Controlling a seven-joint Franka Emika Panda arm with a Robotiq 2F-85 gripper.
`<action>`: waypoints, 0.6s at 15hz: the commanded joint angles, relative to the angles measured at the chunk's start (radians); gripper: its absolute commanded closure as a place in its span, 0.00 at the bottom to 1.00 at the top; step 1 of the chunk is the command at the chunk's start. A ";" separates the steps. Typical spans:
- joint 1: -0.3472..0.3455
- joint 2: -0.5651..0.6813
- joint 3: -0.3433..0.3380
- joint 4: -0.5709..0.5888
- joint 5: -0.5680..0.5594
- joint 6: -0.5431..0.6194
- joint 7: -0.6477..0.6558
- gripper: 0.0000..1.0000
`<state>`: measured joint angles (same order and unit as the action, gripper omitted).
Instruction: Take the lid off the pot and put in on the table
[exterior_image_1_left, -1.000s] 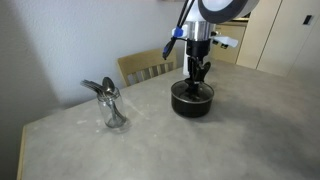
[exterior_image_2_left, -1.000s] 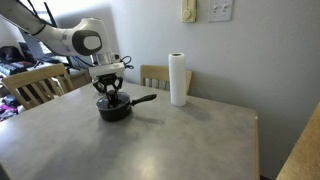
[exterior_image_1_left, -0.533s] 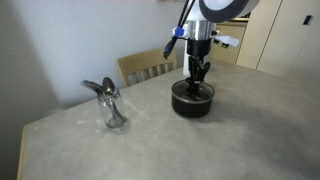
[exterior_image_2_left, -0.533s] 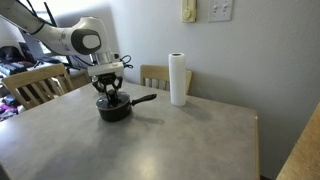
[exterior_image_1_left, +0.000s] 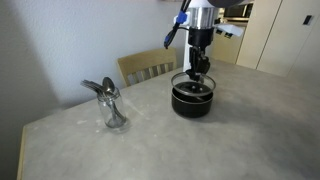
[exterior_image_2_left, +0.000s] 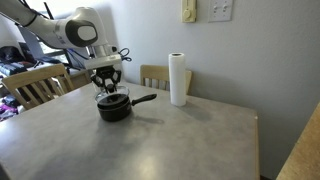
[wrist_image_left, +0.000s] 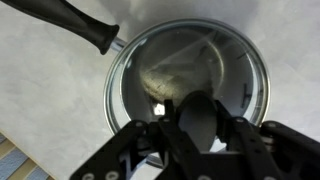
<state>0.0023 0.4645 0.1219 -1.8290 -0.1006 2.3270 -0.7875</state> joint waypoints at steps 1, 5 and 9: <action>-0.004 -0.074 -0.013 -0.052 -0.021 -0.006 0.028 0.85; -0.015 -0.097 -0.033 -0.074 -0.019 0.005 0.050 0.85; -0.043 -0.133 -0.064 -0.116 -0.025 0.020 0.044 0.85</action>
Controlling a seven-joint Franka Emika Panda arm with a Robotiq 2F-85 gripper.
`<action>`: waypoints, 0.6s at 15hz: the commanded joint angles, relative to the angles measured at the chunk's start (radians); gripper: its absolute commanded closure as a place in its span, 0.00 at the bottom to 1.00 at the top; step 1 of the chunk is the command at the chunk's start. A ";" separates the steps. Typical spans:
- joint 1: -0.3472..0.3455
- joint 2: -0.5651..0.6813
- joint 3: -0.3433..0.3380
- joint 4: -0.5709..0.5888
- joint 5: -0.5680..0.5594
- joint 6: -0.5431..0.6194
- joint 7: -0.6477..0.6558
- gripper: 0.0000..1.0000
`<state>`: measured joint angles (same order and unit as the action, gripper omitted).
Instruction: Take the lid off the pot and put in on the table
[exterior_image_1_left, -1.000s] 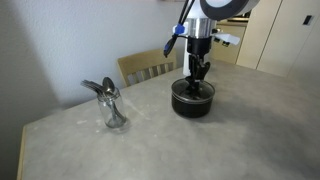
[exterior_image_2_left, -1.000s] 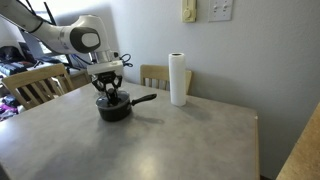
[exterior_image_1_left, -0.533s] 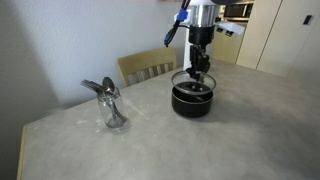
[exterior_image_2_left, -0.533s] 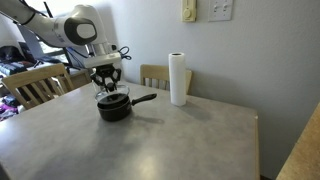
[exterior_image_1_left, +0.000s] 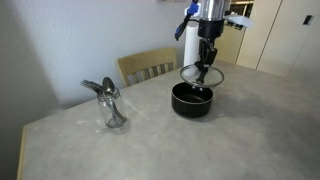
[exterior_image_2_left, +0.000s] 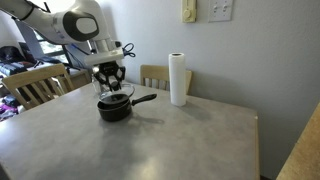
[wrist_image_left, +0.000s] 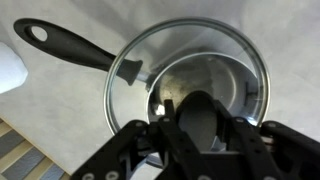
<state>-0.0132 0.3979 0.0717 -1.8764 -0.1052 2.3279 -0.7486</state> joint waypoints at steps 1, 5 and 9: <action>-0.040 -0.077 -0.022 -0.083 -0.020 0.024 -0.007 0.85; -0.105 -0.130 -0.067 -0.151 -0.033 0.042 -0.078 0.85; -0.186 -0.138 -0.113 -0.189 -0.016 0.092 -0.219 0.85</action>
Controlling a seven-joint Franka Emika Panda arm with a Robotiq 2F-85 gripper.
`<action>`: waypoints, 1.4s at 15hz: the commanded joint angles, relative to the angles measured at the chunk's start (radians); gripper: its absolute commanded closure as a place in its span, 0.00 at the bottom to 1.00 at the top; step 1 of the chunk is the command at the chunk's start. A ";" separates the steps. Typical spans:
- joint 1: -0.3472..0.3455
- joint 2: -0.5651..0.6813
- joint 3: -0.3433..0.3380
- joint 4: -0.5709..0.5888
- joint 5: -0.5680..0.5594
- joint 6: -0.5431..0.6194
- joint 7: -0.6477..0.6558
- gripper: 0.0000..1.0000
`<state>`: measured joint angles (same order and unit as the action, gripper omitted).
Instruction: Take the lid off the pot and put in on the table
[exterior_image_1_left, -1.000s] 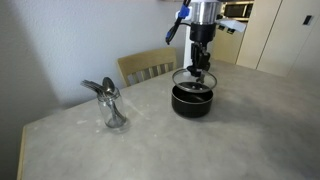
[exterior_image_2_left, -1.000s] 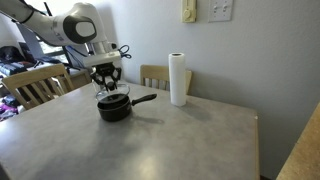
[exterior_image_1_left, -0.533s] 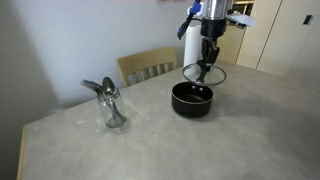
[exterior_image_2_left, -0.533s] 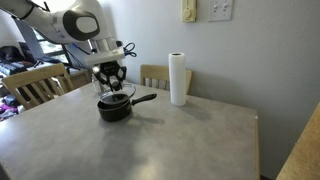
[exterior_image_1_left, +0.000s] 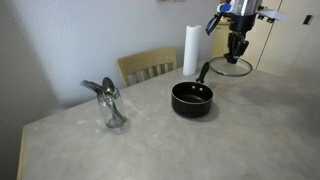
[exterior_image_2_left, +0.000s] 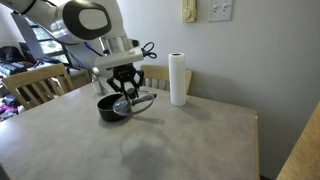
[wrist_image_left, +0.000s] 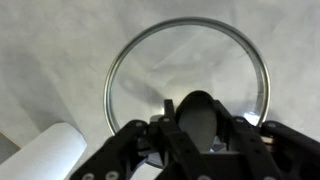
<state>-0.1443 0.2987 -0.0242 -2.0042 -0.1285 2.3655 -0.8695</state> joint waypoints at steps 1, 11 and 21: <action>-0.075 -0.032 -0.026 -0.065 0.020 0.069 -0.135 0.85; -0.218 0.121 -0.007 -0.045 0.230 0.217 -0.445 0.85; -0.218 0.247 -0.009 -0.018 0.189 0.255 -0.428 0.85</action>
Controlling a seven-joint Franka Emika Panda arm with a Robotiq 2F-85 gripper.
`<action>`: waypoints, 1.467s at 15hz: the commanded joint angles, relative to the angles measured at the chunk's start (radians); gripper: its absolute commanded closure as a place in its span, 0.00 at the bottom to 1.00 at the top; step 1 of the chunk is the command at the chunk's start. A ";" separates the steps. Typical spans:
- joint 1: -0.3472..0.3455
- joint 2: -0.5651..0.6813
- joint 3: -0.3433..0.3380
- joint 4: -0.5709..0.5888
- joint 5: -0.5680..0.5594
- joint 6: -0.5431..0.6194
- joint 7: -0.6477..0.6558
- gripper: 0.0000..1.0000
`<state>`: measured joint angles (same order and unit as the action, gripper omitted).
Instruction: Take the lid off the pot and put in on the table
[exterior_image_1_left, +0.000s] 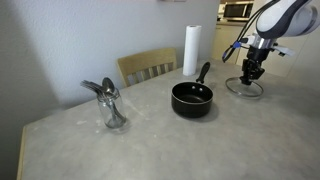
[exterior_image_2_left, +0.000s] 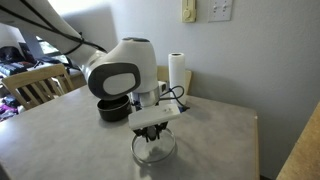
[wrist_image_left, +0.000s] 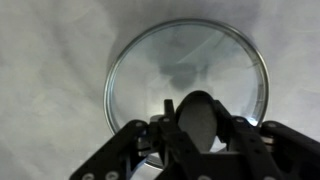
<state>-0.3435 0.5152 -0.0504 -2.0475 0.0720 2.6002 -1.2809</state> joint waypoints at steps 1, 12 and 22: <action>-0.019 0.041 0.018 0.032 -0.013 0.018 -0.012 0.85; -0.021 0.029 0.027 0.031 -0.009 0.009 -0.008 0.29; 0.024 -0.118 -0.018 -0.015 -0.051 -0.100 0.087 0.00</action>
<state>-0.3400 0.4845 -0.0446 -2.0194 0.0616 2.5647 -1.2422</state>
